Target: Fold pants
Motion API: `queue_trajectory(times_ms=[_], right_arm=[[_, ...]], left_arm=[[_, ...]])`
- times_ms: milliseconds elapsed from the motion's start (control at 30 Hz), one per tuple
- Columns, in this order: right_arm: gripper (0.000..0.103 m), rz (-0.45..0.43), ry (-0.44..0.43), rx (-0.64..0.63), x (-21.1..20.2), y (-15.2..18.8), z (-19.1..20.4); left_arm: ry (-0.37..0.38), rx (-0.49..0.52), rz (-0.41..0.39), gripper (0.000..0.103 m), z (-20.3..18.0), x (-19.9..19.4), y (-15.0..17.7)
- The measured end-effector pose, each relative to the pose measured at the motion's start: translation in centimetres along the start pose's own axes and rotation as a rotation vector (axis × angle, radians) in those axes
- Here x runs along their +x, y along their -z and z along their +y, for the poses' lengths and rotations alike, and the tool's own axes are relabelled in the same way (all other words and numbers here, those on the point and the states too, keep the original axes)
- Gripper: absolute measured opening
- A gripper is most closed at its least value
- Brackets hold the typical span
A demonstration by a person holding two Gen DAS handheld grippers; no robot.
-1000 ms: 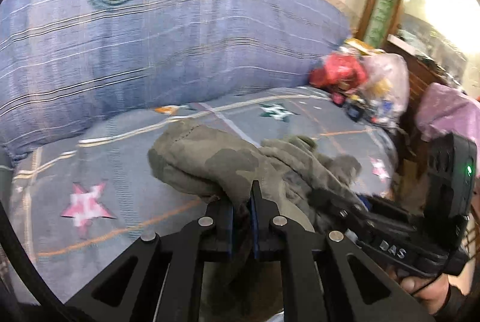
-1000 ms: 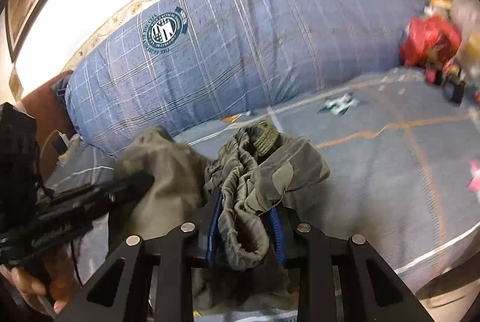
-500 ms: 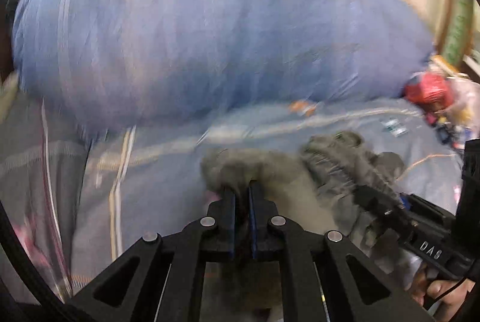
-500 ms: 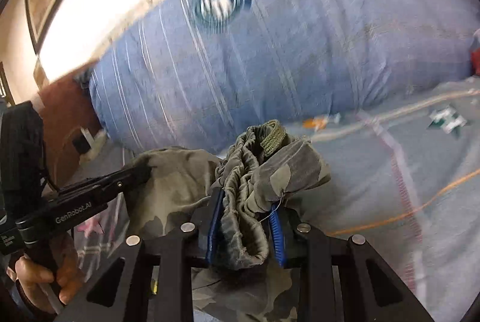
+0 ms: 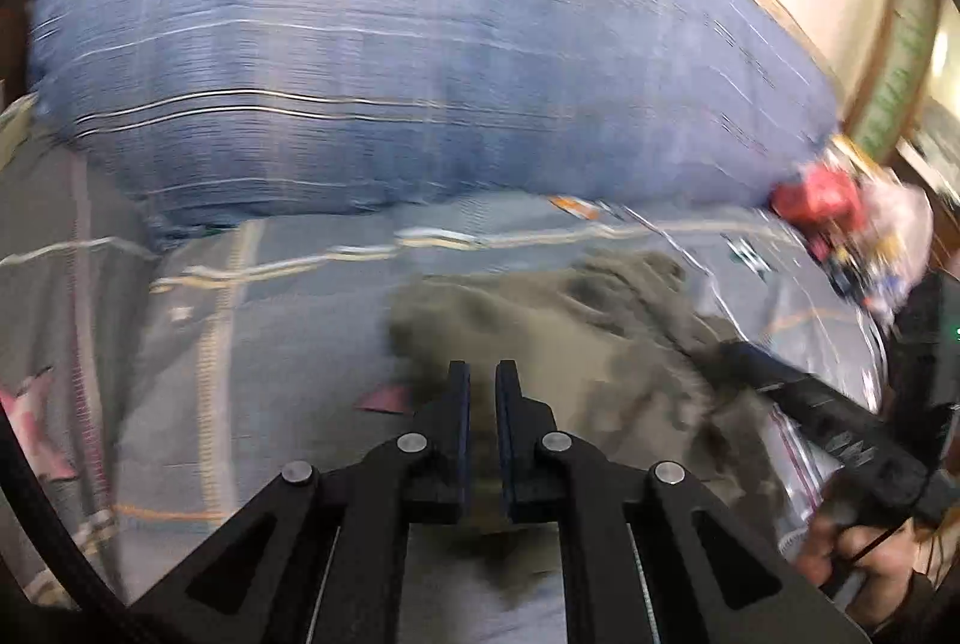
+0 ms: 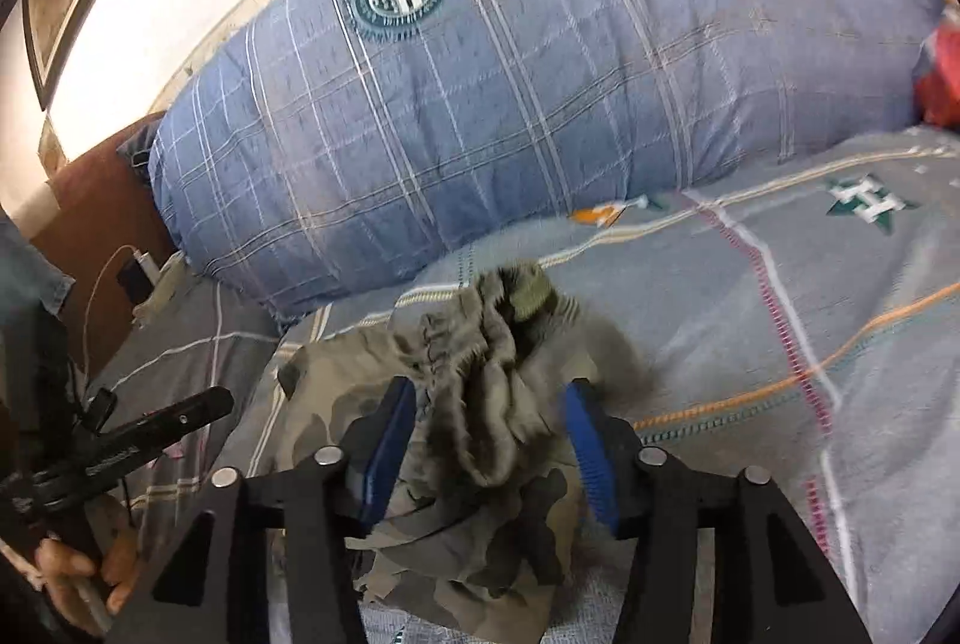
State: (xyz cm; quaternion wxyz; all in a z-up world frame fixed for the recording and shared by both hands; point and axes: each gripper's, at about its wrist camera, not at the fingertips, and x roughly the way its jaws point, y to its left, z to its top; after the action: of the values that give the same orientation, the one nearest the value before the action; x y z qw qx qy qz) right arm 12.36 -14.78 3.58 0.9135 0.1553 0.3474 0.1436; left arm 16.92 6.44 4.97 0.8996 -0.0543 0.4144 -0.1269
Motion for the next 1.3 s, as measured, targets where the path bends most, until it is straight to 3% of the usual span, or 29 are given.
queue_trajectory(times_ms=[100, 133, 167, 267, 367, 433, 567, 700, 767, 833, 933, 1100, 1233, 1300], right_arm=[[0.057, 0.154, 0.084, -0.049, 4.2, 2.1, -0.1], [0.058, 0.123, 0.067, -0.050, 4.3, 2.6, -0.5], [0.060, 0.119, 0.067, -0.058, 4.1, 2.6, -0.6], [0.061, 0.127, 0.087, -0.077, 2.4, 1.6, -0.3], [0.063, 0.056, 0.095, -0.107, -0.4, 0.4, 0.5], [0.063, 0.044, 0.081, -0.121, -0.7, 0.1, 1.1], [0.063, 0.220, 0.088, -0.197, 4.1, 2.2, 1.4], [0.065, 0.195, 0.069, -0.178, 3.8, 1.9, 1.1], [0.065, 0.176, 0.065, -0.177, 3.2, 1.4, 1.2], [0.065, 0.140, 0.074, -0.175, 2.5, 0.9, 1.3], [0.070, 0.107, 0.079, -0.156, 1.7, 0.2, 1.7], [0.075, 0.120, 0.051, -0.149, 1.6, 0.2, 2.2], [0.079, 0.122, 0.082, -0.179, 1.2, 0.9, 2.5], [0.091, 0.121, 0.098, -0.179, 1.2, 1.2, 2.3]], left_arm=[[-0.040, 0.029, 0.147, 0.007, -1.5, 4.8, 1.7], [-0.072, 0.039, 0.154, 0.007, -1.6, 5.8, 2.3], [-0.078, 0.053, 0.110, 0.007, -1.8, 5.6, 2.7], [-0.055, 0.025, 0.113, 0.007, -1.4, 4.5, 2.4], [-0.050, 0.030, 0.073, 0.008, -1.6, 2.4, 2.2], [-0.074, 0.042, 0.090, 0.008, -1.4, 2.4, 2.8], [-0.136, 0.107, 0.096, 0.008, -1.9, 3.0, 4.3], [-0.120, 0.061, 0.107, 0.009, -1.4, 3.3, 3.7], [-0.114, 0.050, 0.106, 0.014, -1.3, 3.4, 3.6], [-0.139, 0.041, 0.114, 0.031, -1.2, 3.7, 3.5], [-0.158, 0.020, 0.092, 0.041, -1.0, 4.0, 3.3], [-0.190, 0.035, 0.065, 0.046, -1.3, 4.5, 3.5], [-0.233, 0.057, 0.035, 0.048, -2.0, 4.2, 3.6], [-0.245, 0.080, 0.017, 0.048, -2.3, 4.1, 3.9]])
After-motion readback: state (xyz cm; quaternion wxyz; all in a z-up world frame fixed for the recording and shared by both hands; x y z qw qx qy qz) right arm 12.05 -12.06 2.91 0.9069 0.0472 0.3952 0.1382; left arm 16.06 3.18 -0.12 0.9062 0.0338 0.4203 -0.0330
